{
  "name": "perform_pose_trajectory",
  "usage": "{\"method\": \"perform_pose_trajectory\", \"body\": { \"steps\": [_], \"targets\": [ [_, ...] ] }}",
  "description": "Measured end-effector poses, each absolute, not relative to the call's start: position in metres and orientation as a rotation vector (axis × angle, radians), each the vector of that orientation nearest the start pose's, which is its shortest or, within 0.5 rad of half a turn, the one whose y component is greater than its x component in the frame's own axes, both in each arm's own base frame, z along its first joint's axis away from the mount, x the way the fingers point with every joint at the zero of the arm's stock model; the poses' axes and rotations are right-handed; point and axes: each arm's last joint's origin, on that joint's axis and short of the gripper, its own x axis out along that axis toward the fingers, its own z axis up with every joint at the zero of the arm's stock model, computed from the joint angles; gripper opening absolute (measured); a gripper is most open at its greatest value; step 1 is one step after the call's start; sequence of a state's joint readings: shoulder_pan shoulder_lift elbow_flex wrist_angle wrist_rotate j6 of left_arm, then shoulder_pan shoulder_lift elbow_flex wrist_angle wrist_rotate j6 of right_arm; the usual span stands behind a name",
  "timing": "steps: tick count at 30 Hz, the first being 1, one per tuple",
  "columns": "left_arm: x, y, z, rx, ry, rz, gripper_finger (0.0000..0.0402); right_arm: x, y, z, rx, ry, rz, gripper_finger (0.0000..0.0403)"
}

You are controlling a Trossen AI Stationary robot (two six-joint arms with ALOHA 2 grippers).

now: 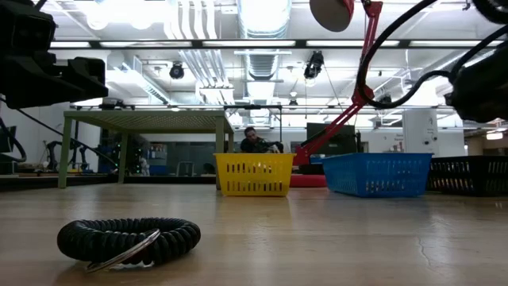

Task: Pick & Place Office Desk Supplies
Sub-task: Put the blue spring keychain into the black basket

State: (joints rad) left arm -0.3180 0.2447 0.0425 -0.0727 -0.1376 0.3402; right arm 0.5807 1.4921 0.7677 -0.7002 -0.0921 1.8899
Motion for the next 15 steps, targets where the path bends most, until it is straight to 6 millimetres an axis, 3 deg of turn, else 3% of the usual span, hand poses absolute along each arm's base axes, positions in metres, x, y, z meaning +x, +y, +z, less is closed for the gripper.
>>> {"method": "perform_pose_trajectory", "body": {
  "steps": [15],
  "targets": [
    [0.1045, -0.0302, 0.1509, 0.400, 0.235, -0.223, 0.0173, 0.1933, 0.1321, 0.1448, 1.170, 1.305, -0.869, 0.0072]
  ]
}}
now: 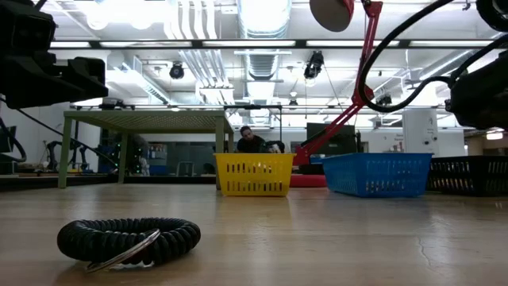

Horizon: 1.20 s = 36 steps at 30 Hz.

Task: Pick & Place Office Desk Supplies
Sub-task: Put the blue spring keychain into the black basket

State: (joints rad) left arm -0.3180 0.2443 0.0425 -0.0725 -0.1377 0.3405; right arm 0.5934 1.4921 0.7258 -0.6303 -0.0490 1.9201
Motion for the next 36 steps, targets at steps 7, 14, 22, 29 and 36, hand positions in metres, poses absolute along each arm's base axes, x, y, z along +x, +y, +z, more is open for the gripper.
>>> {"method": "perform_pose_trajectory", "body": {
  "steps": [7, 14, 22, 29, 36],
  "targets": [
    [0.1045, -0.0302, 0.1509, 0.399, 0.235, -0.223, 0.0173, 0.1897, 0.1297, 0.1386, 1.177, 1.303, -0.887, 0.0069],
    [0.1045, -0.0301, 0.1509, 0.399, 0.235, -0.222, 0.0173, 0.1894, 0.1295, 0.1382, 1.179, 1.303, -0.890, 0.0065],
    [0.1045, -0.0301, 0.1509, 0.398, 0.235, -0.222, 0.0173, 0.1900, 0.1300, 0.1383, 1.185, 1.303, -0.882, 0.0031],
    [0.1045, -0.0302, 0.1509, 0.396, 0.235, -0.223, 0.0173, 0.1906, 0.1303, 0.1384, 1.190, 1.300, -0.875, 0.0033],
    [0.1045, -0.0302, 0.1509, 0.397, 0.236, -0.222, 0.0173, 0.1914, 0.1322, 0.1442, 1.220, 1.333, -0.840, 0.0037]
  ]
}}
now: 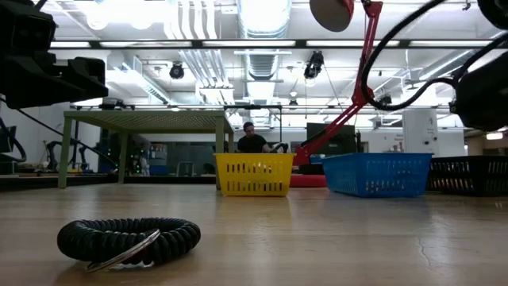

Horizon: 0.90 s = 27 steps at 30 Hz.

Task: Pick & Place Office Desk Supplies
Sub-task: Put the blue spring keychain into the black basket

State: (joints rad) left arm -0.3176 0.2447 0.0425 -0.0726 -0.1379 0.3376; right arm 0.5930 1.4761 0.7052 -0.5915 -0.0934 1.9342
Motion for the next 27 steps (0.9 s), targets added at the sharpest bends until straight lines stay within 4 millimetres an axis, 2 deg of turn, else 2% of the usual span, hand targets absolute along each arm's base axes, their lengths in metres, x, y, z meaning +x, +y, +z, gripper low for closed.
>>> {"method": "perform_pose_trajectory", "body": {
  "steps": [10, 17, 23, 27],
  "targets": [
    [0.105, -0.030, 0.151, 0.397, 0.236, -0.223, 0.0173, 0.190, 0.132, 0.158, 1.269, 1.330, -0.784, 0.0038],
    [0.105, -0.030, 0.151, 0.400, 0.235, -0.224, 0.0173, 0.183, 0.127, 0.190, 1.336, 1.284, -0.745, 0.0038],
    [0.105, -0.030, 0.151, 0.400, 0.235, -0.224, 0.0173, 0.162, 0.111, 0.220, 1.289, 1.261, -0.852, 0.0038],
    [0.105, -0.030, 0.151, 0.400, 0.235, -0.223, 0.0173, 0.145, 0.096, 0.243, 1.228, 1.166, -0.996, 0.0038]
  ]
}}
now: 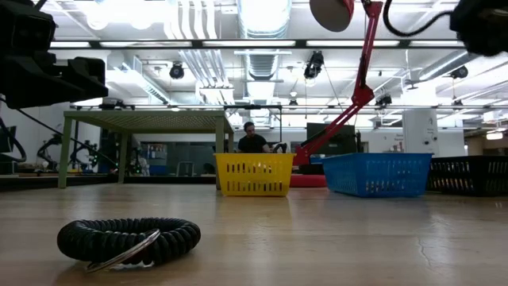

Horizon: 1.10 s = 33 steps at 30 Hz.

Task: Pick & Place Office Desk Supplies
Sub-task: Put the blue spring keychain into the black basket

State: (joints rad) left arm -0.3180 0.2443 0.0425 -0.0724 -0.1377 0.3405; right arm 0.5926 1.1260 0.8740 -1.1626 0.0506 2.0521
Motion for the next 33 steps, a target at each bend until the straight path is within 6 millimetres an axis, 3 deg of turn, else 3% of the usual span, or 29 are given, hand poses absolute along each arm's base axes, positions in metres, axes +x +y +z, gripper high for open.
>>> {"method": "perform_pose_trajectory", "body": {
  "steps": [4, 8, 22, 33],
  "targets": [
    [0.105, -0.030, 0.151, 0.399, 0.235, -0.223, 0.0173, 0.132, 0.081, 0.261, 1.126, 0.979, -1.098, 0.0038],
    [0.105, -0.030, 0.151, 0.399, 0.235, -0.223, 0.0173, 0.130, 0.072, 0.265, 1.079, 0.821, -1.107, 0.0038],
    [0.105, -0.030, 0.151, 0.398, 0.235, -0.223, 0.0173, 0.121, 0.056, 0.221, 0.974, 0.843, -1.267, 0.0038],
    [0.105, -0.030, 0.151, 0.397, 0.236, -0.223, 0.0173, 0.129, 0.053, 0.215, 1.013, 0.818, -1.265, 0.0038]
  ]
}}
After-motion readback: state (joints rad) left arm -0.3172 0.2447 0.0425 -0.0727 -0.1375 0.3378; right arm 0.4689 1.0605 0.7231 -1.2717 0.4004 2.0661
